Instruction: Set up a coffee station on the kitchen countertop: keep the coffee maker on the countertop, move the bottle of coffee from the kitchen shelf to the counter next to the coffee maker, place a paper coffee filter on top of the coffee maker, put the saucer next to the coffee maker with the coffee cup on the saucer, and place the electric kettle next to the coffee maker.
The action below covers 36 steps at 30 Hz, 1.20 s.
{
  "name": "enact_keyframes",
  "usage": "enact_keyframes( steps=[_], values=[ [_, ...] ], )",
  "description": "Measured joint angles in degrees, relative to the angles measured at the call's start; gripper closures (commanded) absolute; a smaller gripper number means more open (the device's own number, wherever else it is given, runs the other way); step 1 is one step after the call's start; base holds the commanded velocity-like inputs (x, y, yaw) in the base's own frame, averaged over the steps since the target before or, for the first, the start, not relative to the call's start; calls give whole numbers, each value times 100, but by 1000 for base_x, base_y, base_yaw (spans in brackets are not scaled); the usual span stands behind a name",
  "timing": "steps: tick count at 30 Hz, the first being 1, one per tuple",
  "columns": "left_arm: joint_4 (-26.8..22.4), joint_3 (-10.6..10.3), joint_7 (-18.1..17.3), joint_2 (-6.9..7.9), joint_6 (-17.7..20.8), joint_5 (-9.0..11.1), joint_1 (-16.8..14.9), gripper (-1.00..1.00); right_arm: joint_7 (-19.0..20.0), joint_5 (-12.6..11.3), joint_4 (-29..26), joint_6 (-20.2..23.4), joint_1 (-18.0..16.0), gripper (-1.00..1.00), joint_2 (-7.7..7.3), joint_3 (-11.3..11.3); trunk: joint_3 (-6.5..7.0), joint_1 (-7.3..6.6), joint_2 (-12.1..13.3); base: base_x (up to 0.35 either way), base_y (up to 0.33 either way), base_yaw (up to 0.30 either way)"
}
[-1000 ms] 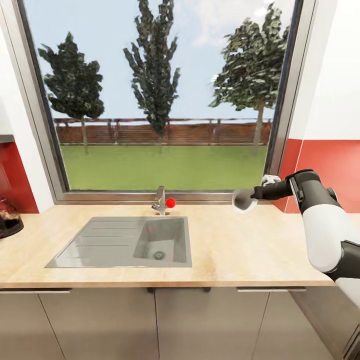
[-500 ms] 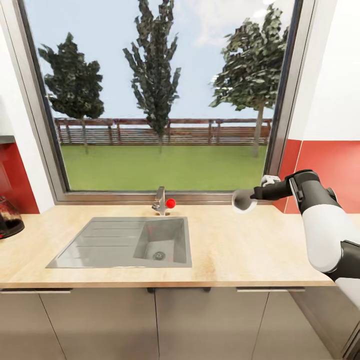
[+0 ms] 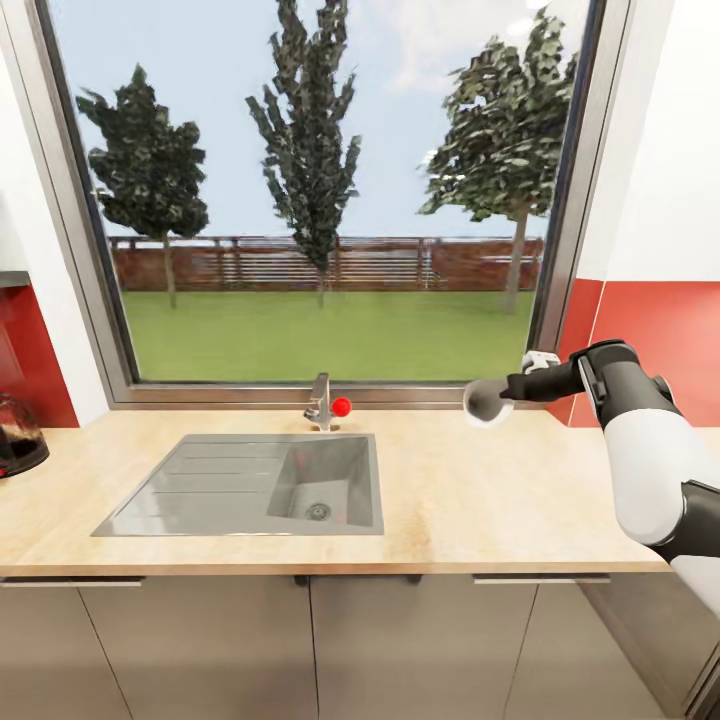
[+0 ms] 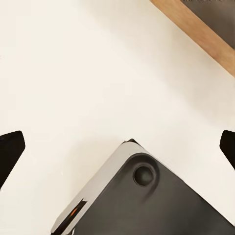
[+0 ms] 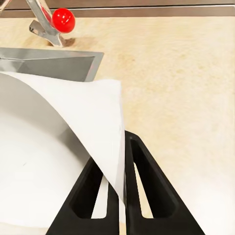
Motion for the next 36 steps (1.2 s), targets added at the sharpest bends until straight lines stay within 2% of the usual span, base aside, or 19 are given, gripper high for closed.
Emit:
enact_keyframes(
  steps=[5,20,25,31,36],
  values=[
    [7,0,0,1,-108,7,0,-100,7,-2,1,70,1,100,-9,1,0,2,0,-98,-22,0],
    [4,-11,13,-36,-132,-12,0,-100,-22,5,117,82,0,100,5,2,0,3,0,-286,-131,0],
    [1,-11,33,-68,-131,-129,0,-100,-57,5,144,77,0,100,4,2,0,2,0,-228,-256,0],
    [-1,-10,224,-107,-140,-279,0,-100,-71,5,150,69,0,100,-9,2,0,3,0,-243,-245,0],
    [-1,-9,241,-118,-141,-308,0,-100,-72,5,151,73,1,100,-12,3,0,3,0,-284,-193,0]
  ],
)
